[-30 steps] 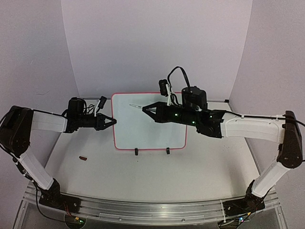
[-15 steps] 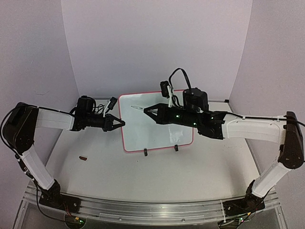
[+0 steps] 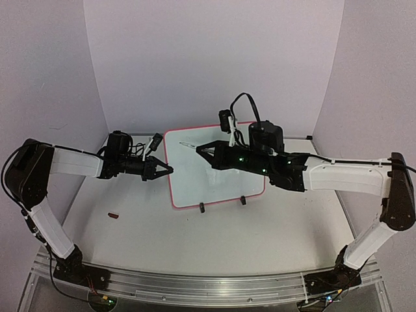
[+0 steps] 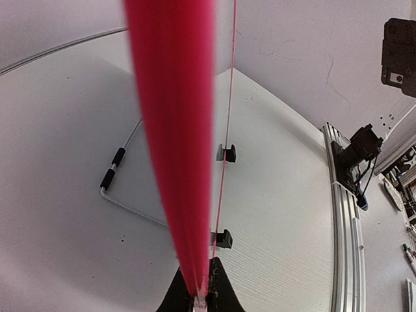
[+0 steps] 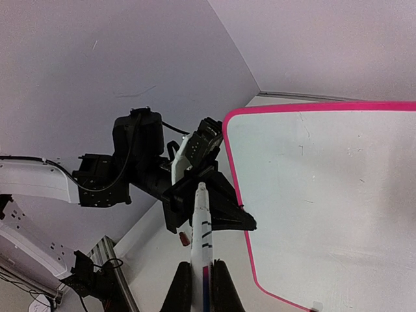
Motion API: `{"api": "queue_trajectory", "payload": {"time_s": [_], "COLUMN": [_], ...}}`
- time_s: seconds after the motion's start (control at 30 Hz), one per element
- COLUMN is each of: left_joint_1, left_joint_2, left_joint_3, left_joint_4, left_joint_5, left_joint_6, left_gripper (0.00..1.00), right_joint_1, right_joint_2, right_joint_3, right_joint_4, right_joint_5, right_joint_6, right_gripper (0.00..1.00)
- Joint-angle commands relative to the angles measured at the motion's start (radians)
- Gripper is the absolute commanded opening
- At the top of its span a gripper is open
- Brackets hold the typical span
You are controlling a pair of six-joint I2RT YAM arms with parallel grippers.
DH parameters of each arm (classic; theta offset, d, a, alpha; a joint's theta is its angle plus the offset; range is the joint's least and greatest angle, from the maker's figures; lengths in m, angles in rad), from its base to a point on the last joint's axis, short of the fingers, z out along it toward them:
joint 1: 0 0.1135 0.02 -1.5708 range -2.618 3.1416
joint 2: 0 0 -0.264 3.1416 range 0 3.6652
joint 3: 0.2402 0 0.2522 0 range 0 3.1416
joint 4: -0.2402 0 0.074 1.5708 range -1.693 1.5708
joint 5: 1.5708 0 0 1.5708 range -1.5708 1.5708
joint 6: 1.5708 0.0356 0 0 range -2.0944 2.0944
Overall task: Write a sentence on the whiteboard
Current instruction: Hold the whiteboard at the center of the board, then write a sentence on the whiteboard.
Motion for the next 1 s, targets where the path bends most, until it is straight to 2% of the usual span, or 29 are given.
{"api": "queue_trajectory", "payload": {"time_s": [0.0,0.3,0.97], "left_joint_1": [-0.007,-0.008,-0.008], "left_joint_2": [0.02,0.013,0.002], "left_joint_3": [-0.005,-0.009,-0.014], "left_joint_4": [0.01,0.001,-0.002], "left_joint_5": [-0.042,-0.049,-0.053], "left_joint_6": [0.04,0.053,0.057], "left_gripper": [0.0,0.0,0.0], "right_joint_1": [0.005,0.004,0.003], "right_joint_2": [0.049,0.15,0.23], "right_joint_3": [0.075,0.16,0.245], "right_joint_4": [0.045,0.045,0.015], "right_joint_5": [0.053,0.059,0.115], "right_joint_6": [-0.014,-0.01,0.003], "right_gripper": [0.0,0.0,0.0]}}
